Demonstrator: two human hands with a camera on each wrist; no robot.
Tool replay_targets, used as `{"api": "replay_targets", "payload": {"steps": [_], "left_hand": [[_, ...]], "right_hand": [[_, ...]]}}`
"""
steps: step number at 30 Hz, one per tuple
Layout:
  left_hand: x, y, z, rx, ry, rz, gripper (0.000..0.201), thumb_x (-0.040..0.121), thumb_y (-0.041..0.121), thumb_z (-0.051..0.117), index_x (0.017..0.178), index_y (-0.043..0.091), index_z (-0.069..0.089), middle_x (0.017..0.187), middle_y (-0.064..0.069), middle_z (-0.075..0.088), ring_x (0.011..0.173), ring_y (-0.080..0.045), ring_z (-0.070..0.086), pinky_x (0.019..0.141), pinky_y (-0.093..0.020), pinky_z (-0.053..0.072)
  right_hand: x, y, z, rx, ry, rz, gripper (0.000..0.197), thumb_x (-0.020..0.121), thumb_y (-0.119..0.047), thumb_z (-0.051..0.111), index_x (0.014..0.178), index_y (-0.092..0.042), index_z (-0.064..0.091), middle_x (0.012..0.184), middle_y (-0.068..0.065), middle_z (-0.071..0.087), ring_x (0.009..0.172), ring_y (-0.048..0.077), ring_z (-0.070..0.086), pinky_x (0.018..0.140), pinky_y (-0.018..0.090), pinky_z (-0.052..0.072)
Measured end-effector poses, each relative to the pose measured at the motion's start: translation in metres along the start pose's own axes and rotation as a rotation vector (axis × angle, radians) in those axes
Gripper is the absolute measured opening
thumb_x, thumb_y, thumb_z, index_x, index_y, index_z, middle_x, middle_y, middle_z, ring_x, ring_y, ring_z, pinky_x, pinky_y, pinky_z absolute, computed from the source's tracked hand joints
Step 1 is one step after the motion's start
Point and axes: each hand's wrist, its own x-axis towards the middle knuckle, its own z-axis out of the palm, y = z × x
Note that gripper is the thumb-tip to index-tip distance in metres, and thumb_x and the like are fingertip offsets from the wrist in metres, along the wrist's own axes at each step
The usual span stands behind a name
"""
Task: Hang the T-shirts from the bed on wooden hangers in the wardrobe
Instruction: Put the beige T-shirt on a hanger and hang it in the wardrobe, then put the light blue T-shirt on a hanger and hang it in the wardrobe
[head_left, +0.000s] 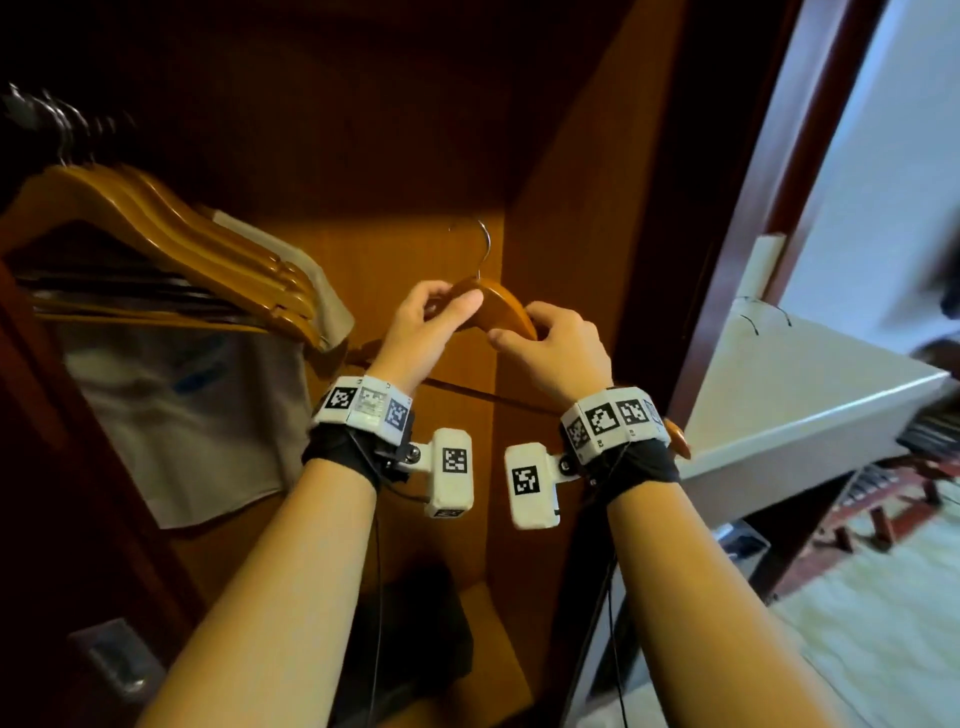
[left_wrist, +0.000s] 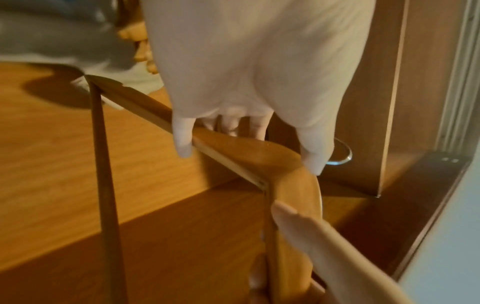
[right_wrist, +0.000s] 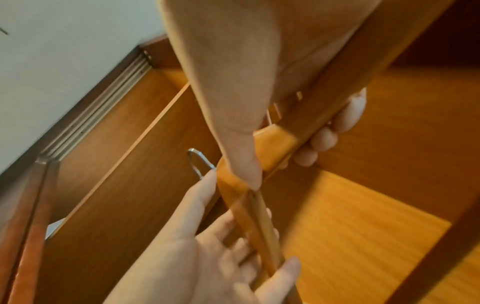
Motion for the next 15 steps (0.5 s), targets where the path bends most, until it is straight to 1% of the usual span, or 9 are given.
{"api": "replay_targets", "payload": {"steps": [3,5,7,9,10,11,13,14,15], "left_hand": [[-0.027,-0.01,0.018,-0.084,-0.062,-0.043,0.044,0.089,0.044,0.068,0.12,0.017,0.054,0.115,0.0,0.064,0.104,-0.01,0.061,0.08,-0.024,0.046],[-0.043,-0.015,0.034,-0.122,-0.111,-0.049,0.05,0.083,0.048,0.073,0.117,0.015,0.054,0.119,-0.008,0.066,0.109,-0.018,0.063,0.081,-0.026,0.048],[-0.062,-0.02,0.054,-0.138,-0.156,-0.052,0.054,0.073,0.056,0.075,0.108,0.02,0.056,0.12,-0.012,0.067,0.113,-0.025,0.062,0.091,-0.037,0.049],[-0.08,-0.027,0.076,-0.151,-0.206,-0.063,0.047,0.07,0.057,0.075,0.099,0.025,0.056,0.117,-0.016,0.067,0.113,-0.029,0.062,0.097,-0.045,0.047],[-0.088,-0.032,0.088,-0.153,-0.235,-0.067,0.041,0.071,0.055,0.075,0.096,0.028,0.057,0.114,-0.014,0.068,0.112,-0.029,0.062,0.098,-0.047,0.047],[-0.094,-0.036,0.102,-0.16,-0.267,-0.068,0.033,0.074,0.051,0.075,0.094,0.03,0.059,0.109,-0.008,0.07,0.109,-0.025,0.064,0.098,-0.047,0.047],[-0.106,-0.044,0.132,-0.189,-0.333,-0.072,0.017,0.083,0.036,0.075,0.094,0.031,0.064,0.095,0.01,0.07,0.101,-0.012,0.065,0.097,-0.04,0.05],[-0.112,-0.047,0.149,-0.209,-0.365,-0.073,0.013,0.086,0.029,0.074,0.096,0.029,0.065,0.092,0.014,0.07,0.097,-0.009,0.065,0.094,-0.035,0.051],[-0.119,-0.049,0.167,-0.229,-0.392,-0.072,0.012,0.087,0.023,0.073,0.097,0.026,0.066,0.091,0.013,0.069,0.094,-0.008,0.065,0.091,-0.031,0.051]], "right_hand": [[-0.037,0.021,-0.01,0.024,0.004,-0.009,0.021,0.085,-0.054,0.069,0.089,-0.033,0.065,0.076,-0.01,0.066,0.072,0.007,0.065,0.068,0.032,0.054],[-0.06,0.039,-0.018,0.03,0.028,-0.004,0.018,0.086,-0.053,0.069,0.086,-0.036,0.064,0.075,-0.012,0.065,0.071,0.003,0.063,0.071,0.031,0.053],[-0.083,0.061,-0.025,0.012,0.057,0.022,0.026,0.083,-0.062,0.064,0.09,-0.038,0.065,0.077,-0.014,0.067,0.076,0.005,0.065,0.082,0.044,0.055],[-0.106,0.086,-0.035,-0.017,0.085,0.051,0.034,0.079,-0.068,0.059,0.096,-0.039,0.064,0.08,-0.015,0.067,0.082,0.009,0.065,0.088,0.054,0.05],[-0.118,0.098,-0.041,-0.038,0.098,0.07,0.034,0.079,-0.068,0.058,0.097,-0.04,0.064,0.08,-0.016,0.067,0.083,0.01,0.064,0.09,0.056,0.048],[-0.131,0.111,-0.049,-0.053,0.114,0.093,0.033,0.08,-0.066,0.058,0.098,-0.04,0.065,0.08,-0.016,0.066,0.084,0.01,0.063,0.092,0.057,0.046],[-0.156,0.136,-0.064,-0.059,0.151,0.134,0.032,0.08,-0.065,0.058,0.098,-0.04,0.065,0.078,-0.017,0.064,0.082,0.01,0.061,0.092,0.057,0.046],[-0.168,0.149,-0.072,-0.053,0.167,0.155,0.03,0.08,-0.065,0.058,0.098,-0.042,0.064,0.077,-0.018,0.064,0.08,0.01,0.061,0.092,0.058,0.046],[-0.181,0.162,-0.079,-0.049,0.187,0.176,0.029,0.08,-0.064,0.059,0.099,-0.043,0.063,0.077,-0.019,0.064,0.079,0.009,0.061,0.091,0.058,0.046]]}}
